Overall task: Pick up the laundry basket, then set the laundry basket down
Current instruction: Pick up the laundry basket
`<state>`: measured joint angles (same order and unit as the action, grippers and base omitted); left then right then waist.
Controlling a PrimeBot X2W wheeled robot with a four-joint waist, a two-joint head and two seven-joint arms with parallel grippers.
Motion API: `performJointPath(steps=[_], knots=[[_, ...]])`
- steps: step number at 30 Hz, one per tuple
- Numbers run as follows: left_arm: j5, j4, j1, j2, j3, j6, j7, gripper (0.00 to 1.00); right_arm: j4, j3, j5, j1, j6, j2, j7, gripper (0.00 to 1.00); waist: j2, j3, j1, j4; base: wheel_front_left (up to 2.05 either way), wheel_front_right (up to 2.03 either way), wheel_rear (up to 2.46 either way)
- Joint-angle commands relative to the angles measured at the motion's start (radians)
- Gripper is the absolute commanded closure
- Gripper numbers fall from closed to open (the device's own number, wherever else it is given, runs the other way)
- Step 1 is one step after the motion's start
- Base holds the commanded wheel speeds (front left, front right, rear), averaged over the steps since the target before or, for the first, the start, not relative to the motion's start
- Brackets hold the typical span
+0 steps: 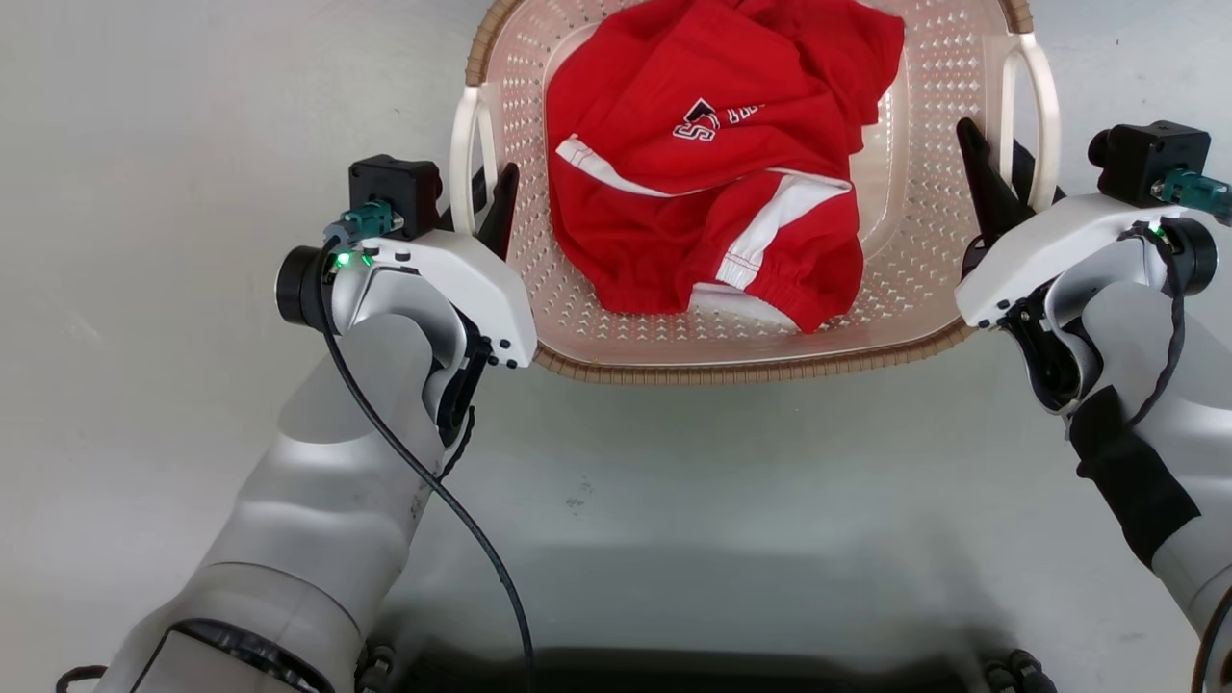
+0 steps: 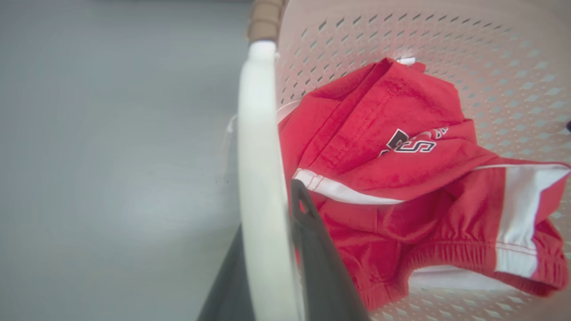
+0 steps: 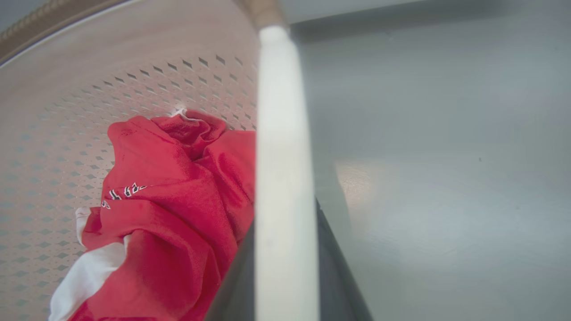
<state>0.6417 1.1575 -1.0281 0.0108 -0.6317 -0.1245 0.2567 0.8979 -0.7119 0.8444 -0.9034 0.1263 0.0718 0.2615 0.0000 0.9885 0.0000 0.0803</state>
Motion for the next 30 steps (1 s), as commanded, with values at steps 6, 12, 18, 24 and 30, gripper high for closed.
performJointPath(steps=[6, 12, 18, 24, 30], knots=[[0.038, 0.051, 0.031, 0.054, -0.034, -0.006, -0.017, 1.00, 0.145, -0.035, 0.022, 0.012, 0.004, 0.002, -0.008, 1.00, 0.0000, -0.045, 0.0000, -0.010, 0.00, 0.00, 0.00], [0.083, 0.073, 0.040, 0.067, -0.070, -0.006, -0.082, 1.00, 0.246, -0.051, 0.056, -0.012, 0.004, -0.017, -0.053, 1.00, 0.0000, -0.090, 0.0000, -0.020, 0.00, 0.00, 0.00], [0.123, 0.085, 0.050, 0.082, -0.097, -0.006, -0.143, 1.00, 0.303, -0.071, 0.094, -0.009, 0.004, -0.021, -0.136, 1.00, 0.0000, -0.136, 0.0000, -0.024, 0.00, 0.00, 0.00], [0.161, 0.094, 0.073, 0.092, -0.117, -0.006, -0.188, 1.00, 0.308, -0.099, 0.137, 0.013, 0.004, -0.021, -0.188, 1.00, 0.0000, -0.190, 0.0000, -0.027, 0.00, 0.00, 0.00], [0.188, 0.098, 0.105, 0.103, -0.133, -0.006, -0.211, 1.00, 0.307, -0.124, 0.169, 0.041, 0.004, -0.021, -0.205, 1.00, 0.0000, -0.246, 0.0000, -0.034, 0.00, 0.00, 0.00]])
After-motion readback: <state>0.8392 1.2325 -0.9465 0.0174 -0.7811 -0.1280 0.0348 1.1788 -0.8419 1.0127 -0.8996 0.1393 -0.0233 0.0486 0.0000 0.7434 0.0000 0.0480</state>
